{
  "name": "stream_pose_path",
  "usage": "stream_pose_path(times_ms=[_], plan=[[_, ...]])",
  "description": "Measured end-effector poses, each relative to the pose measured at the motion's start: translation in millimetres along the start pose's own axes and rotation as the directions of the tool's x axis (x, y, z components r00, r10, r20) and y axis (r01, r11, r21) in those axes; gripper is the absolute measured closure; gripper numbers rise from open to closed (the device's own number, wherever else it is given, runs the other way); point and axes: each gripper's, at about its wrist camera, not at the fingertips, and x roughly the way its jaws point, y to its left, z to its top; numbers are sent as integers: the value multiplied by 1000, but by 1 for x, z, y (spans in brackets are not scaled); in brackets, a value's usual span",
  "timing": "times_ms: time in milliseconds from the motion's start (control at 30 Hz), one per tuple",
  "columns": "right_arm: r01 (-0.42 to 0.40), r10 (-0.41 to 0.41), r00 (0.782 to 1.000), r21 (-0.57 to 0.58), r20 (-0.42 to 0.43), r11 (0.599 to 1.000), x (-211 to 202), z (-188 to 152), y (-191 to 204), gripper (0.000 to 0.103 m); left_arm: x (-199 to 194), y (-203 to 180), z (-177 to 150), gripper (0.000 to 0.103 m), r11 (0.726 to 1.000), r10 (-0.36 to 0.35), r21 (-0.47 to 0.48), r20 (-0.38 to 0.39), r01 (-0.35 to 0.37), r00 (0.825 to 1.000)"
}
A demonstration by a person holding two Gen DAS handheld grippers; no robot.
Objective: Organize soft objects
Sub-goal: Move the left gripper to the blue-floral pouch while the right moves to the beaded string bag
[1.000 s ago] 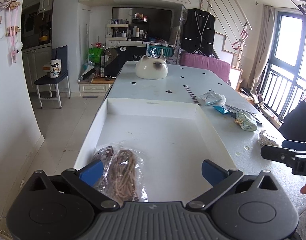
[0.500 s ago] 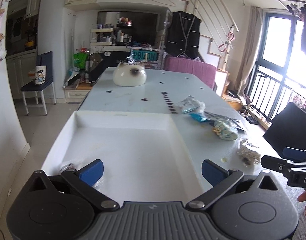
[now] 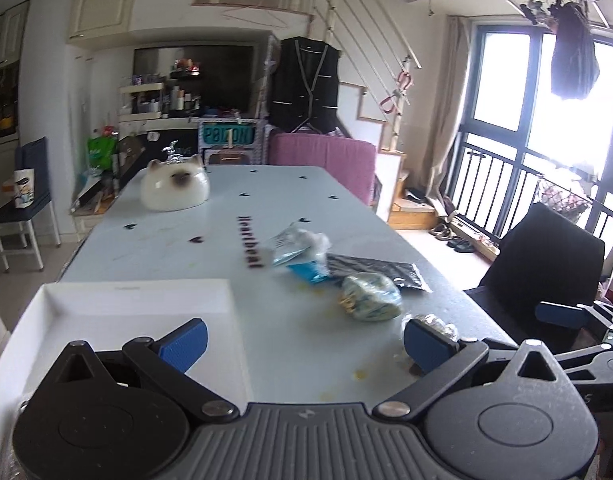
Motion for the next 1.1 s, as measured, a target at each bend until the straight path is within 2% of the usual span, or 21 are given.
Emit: stream_pose_path(times_ms=[267, 367, 500, 567, 667, 767, 867, 1033, 1100], plan=[[-6, 5, 1000, -48, -21, 999, 22, 5, -39, 0, 40, -53, 20, 0, 998, -42, 37, 11, 41, 999], [4, -5, 999, -35, -35, 999, 36, 4, -52, 0, 59, -67, 29, 0, 998, -51, 49, 10, 50, 999], [-21, 22, 998, 20, -55, 1000, 52, 2, -65, 0, 88, -74, 48, 0, 996, -84, -16, -10, 84, 996], [-19, 21, 997, 36, -69, 999, 62, 0, -64, 0, 103, -79, 55, 0, 994, -96, -43, -19, 95, 995], [40, -38, 996, 20, -85, 999, 77, -3, -55, 1, 126, -85, 64, 0, 992, -112, -67, -29, 110, 993], [59, -55, 993, 41, -109, 997, 97, -4, -48, 1, 149, -88, 69, 0, 984, -154, -102, -53, 148, 987], [51, -41, 989, 68, -142, 996, 116, -5, -40, 1, 169, -89, 70, 0, 981, -159, -124, -89, 148, 983], [94, -91, 981, 9, -169, 996, 139, -14, -27, 1, 183, -85, 65, 0, 982, -148, -136, -99, 134, 984], [89, -88, 979, 1, -183, 996, 140, -17, -28, 1, 187, -81, 63, 0, 982, -139, -146, -107, 122, 985]])
